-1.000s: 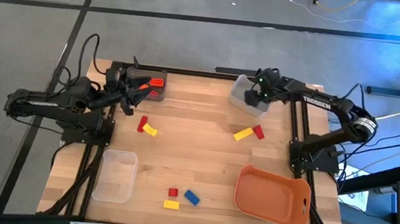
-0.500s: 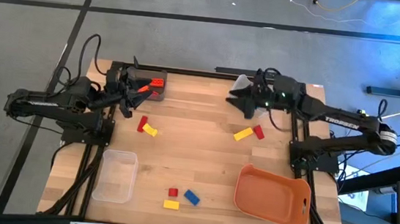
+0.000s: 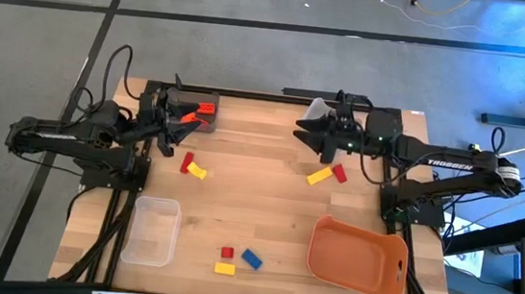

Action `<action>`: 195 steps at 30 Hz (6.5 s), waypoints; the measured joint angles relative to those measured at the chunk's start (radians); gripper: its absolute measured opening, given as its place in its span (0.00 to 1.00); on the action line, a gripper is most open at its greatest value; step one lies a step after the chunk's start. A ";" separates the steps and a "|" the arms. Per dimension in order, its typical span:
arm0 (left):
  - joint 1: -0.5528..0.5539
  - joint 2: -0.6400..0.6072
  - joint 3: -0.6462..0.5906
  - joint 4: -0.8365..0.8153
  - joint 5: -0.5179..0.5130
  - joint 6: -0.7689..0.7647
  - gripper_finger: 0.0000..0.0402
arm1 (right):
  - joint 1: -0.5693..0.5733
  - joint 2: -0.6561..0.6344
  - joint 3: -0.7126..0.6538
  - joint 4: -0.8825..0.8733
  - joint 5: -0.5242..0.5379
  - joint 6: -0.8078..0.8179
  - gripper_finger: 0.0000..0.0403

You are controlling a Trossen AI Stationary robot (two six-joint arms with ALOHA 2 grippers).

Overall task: Sort & place blocks by color
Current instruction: Put the blue gamepiece into the gray bin

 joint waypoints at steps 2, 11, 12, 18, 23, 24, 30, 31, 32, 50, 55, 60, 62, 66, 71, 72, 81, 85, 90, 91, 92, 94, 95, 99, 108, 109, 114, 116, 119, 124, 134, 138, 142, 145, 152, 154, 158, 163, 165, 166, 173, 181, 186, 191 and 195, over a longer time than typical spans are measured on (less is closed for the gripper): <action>0.000 0.000 0.000 0.000 0.000 -0.009 0.65 | 0.025 0.013 0.000 -0.001 -0.011 0.061 0.69; 0.000 0.000 0.000 0.000 0.000 -0.030 0.65 | 0.341 0.240 0.177 -0.159 0.004 0.090 0.69; 0.000 0.000 0.000 0.000 0.000 -0.030 0.65 | 0.376 0.277 0.221 -0.223 0.021 0.083 0.69; 0.000 0.000 0.000 0.000 0.000 -0.030 0.65 | 0.525 0.504 0.502 -0.612 0.121 0.080 0.69; 0.000 0.000 0.000 -0.005 -0.001 -0.030 0.65 | 0.597 0.677 0.663 -0.779 0.189 0.107 0.69; 0.000 0.000 0.000 -0.006 -0.001 -0.030 0.65 | 0.608 0.706 0.684 -0.792 0.194 0.108 0.69; 0.000 0.000 0.000 -0.006 -0.003 -0.030 0.65 | 0.648 0.857 0.757 -0.809 0.194 0.114 0.69; 0.000 0.000 0.000 -0.006 -0.003 -0.030 0.65 | 0.654 0.876 0.760 -0.807 0.194 0.122 0.69; 0.000 0.000 0.000 -0.006 -0.003 -0.030 0.65 | 0.658 0.892 0.762 -0.806 0.195 0.133 0.69; 0.000 0.000 0.000 -0.006 -0.038 -0.032 0.65 | 0.682 1.098 0.762 -0.773 0.209 0.178 0.69; 0.000 0.000 0.000 -0.006 -0.038 -0.033 0.65 | 0.684 1.130 0.761 -0.772 0.241 0.193 0.69; 0.000 0.000 0.000 -0.006 -0.038 -0.034 0.65 | 0.686 1.151 0.763 -0.801 0.283 0.218 0.69; 0.000 0.000 0.000 -0.006 -0.038 -0.034 0.65 | 0.690 1.152 0.764 -0.849 0.321 0.220 0.69; 0.000 0.000 0.000 -0.006 -0.039 -0.034 0.65 | 0.691 1.151 0.764 -0.879 0.377 0.166 0.69; 0.000 0.000 0.000 -0.006 -0.057 -0.034 0.65 | 0.690 1.151 0.763 -0.866 0.387 0.011 0.66; 0.000 0.000 0.000 -0.006 -0.058 -0.034 0.65 | 0.690 1.151 0.763 -0.862 0.387 -0.026 0.64; 0.000 0.000 0.000 -0.006 -0.061 -0.033 0.65 | 0.689 1.150 0.762 -0.838 0.345 -0.177 0.35; 0.000 0.000 0.000 -0.006 -0.061 -0.033 0.65 | 0.687 1.144 0.762 -0.866 0.339 -0.224 0.34; 0.000 0.000 0.000 -0.006 -0.061 -0.031 0.65 | 0.661 1.089 0.756 -1.091 0.368 -0.241 0.34; 0.000 0.000 0.000 -0.006 -0.061 -0.031 0.65 | 0.651 1.072 0.755 -1.128 0.397 -0.240 0.34; 0.000 0.000 0.000 -0.006 -0.061 -0.031 0.65 | 0.639 1.051 0.755 -1.155 0.424 -0.236 0.34; 0.000 0.000 0.000 -0.005 -0.061 -0.031 0.65 | 0.609 0.991 0.736 -1.179 0.471 -0.227 0.34; 0.000 0.000 0.000 -0.005 -0.061 -0.031 0.65 | 0.591 0.956 0.716 -1.177 0.485 -0.210 0.34; 0.000 0.000 0.000 -0.006 -0.060 -0.031 0.65 | 0.514 0.803 0.587 -1.155 0.520 -0.142 0.34; 0.000 0.019 0.000 -0.027 0.108 -0.008 0.65 | 0.339 0.363 0.228 -0.762 0.399 0.002 0.34; 0.000 0.028 0.000 -0.031 0.130 0.004 0.65 | 0.319 0.328 0.197 -0.720 0.381 0.014 0.34; 0.000 0.094 0.000 -0.027 0.189 0.107 0.65 | 0.250 0.198 0.108 -0.542 0.348 0.033 0.34; 0.000 0.132 0.000 -0.024 0.205 0.131 0.65 | 0.228 0.176 0.103 -0.543 0.347 0.029 0.34; 0.000 0.199 0.000 -0.009 0.224 0.129 0.65 | 0.192 0.161 0.101 -0.551 0.346 0.005 0.34; 0.000 0.288 0.000 0.077 0.242 0.113 0.65 | 0.126 0.154 0.101 -0.563 0.279 -0.083 0.34; 0.000 0.394 0.000 0.310 0.196 -0.004 0.65 | 0.024 0.106 0.101 -0.540 0.108 -0.332 0.34; 0.000 0.399 0.000 0.310 0.188 -0.004 0.65 | 0.018 0.070 0.101 -0.515 0.035 -0.374 0.34; 0.000 0.399 0.000 0.310 0.182 -0.004 0.65 | 0.019 0.043 0.101 -0.480 0.015 -0.379 0.34; 0.000 0.399 0.000 0.310 0.180 -0.004 0.65 | 0.024 0.037 0.102 -0.443 0.015 -0.363 0.34; 0.000 0.399 0.000 0.310 0.180 0.001 0.65 | 0.035 0.038 0.102 -0.416 0.016 -0.336 0.34; 0.000 0.399 0.000 0.310 0.180 0.001 0.65 | 0.035 0.038 0.102 -0.396 0.016 -0.334 0.34; 0.000 0.399 0.000 0.310 0.180 0.002 0.65 | 0.035 0.038 0.102 -0.371 0.083 -0.292 0.34; 0.000 0.399 0.000 0.310 0.180 0.001 0.65 | -0.020 0.049 0.156 -0.405 0.277 -0.277 0.34; 0.000 0.399 0.000 0.310 0.180 0.001 0.65 | -0.087 0.067 0.225 -0.495 0.305 -0.285 0.34; 0.000 0.399 0.000 0.311 0.180 0.001 0.65 | -0.125 0.084 0.264 -0.558 0.314 -0.285 0.34; 0.000 0.399 0.000 0.311 0.180 0.002 0.65 | -0.387 0.259 0.427 -0.926 0.300 -0.311 0.34; 0.000 0.399 0.000 0.311 0.180 0.002 0.65 | -0.495 0.465 0.331 -0.965 0.163 -0.203 0.34; 0.000 0.399 0.000 0.311 0.180 0.002 0.65 | -0.495 0.569 0.306 -0.944 0.164 -0.148 0.34; 0.000 0.399 0.000 0.311 0.180 0.002 0.65 | -0.497 0.637 0.306 -0.888 0.164 -0.114 0.34; 0.000 0.399 0.000 0.311 0.180 0.002 0.65 | -0.497 0.674 0.306 -0.885 0.163 -0.081 0.34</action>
